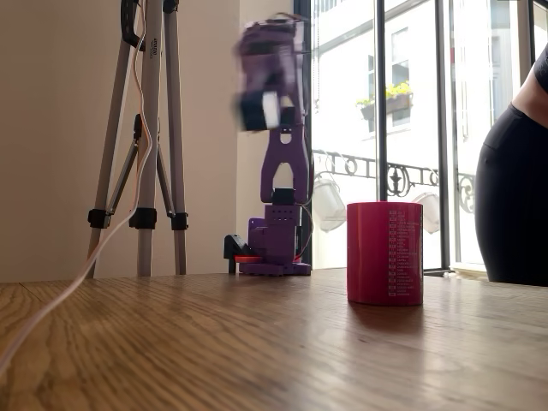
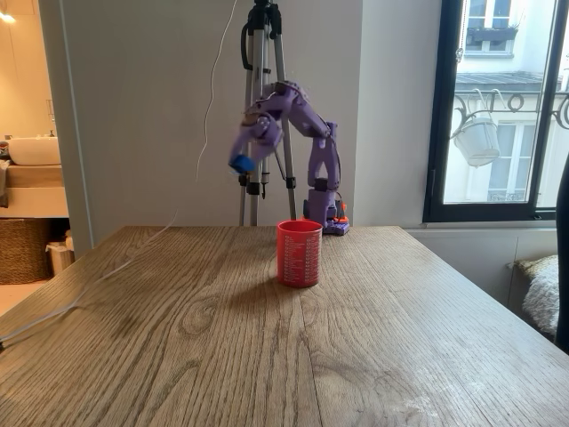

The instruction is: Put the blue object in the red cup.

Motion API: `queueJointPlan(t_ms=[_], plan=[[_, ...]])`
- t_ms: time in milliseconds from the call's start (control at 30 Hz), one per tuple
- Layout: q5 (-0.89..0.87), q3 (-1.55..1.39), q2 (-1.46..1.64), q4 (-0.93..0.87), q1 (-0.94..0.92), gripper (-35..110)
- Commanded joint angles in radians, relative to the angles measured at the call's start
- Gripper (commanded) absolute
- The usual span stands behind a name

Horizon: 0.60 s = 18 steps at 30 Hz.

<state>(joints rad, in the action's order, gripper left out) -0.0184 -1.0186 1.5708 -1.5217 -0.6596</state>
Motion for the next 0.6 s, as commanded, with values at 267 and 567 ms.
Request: queueJointPlan(t_ms=[267,567], plan=[[0.037,-0.104,0.091,0.017,0.379,1],[0.077,-0.189,0.014,0.109,0.433,1]])
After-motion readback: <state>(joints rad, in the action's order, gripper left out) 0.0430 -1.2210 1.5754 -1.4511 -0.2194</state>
